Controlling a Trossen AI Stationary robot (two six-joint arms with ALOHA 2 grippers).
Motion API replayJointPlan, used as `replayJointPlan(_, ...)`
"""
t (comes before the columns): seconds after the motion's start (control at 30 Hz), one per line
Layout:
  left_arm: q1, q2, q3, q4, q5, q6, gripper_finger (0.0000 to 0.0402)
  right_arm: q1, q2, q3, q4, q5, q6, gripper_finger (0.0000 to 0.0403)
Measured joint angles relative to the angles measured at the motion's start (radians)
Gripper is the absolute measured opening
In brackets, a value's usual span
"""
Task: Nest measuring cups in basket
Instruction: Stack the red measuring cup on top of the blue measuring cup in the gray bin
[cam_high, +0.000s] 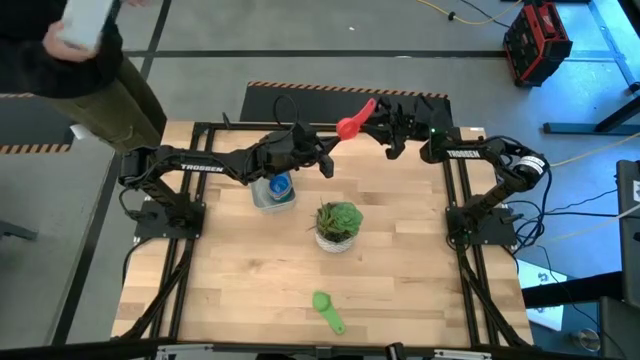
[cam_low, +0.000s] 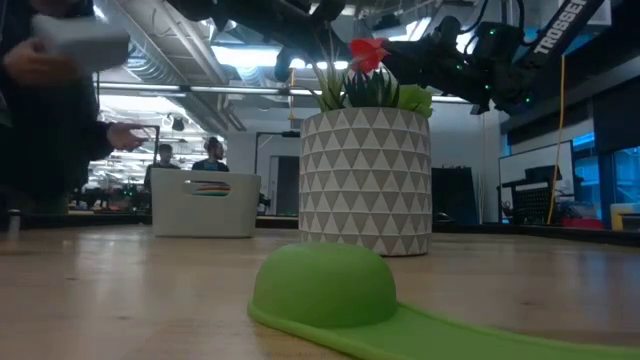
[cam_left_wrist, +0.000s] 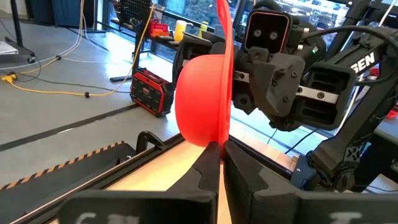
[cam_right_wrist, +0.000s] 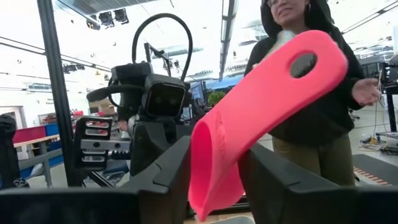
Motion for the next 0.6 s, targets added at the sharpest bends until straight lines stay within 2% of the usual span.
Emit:
replayJointPlan(0.33,0.0,0.0,0.0,-0.001,-0.001,0.0,0.0003,0.0,0.0,0.0,-0.004,0.0,0.0,0.0052)
replayJointPlan(0.6,0.002,0.0,0.0,-0.006,-0.016,0.0,0.0008,0.001,-0.001,0.0,0.002,-0.006,0.003,0.0011)
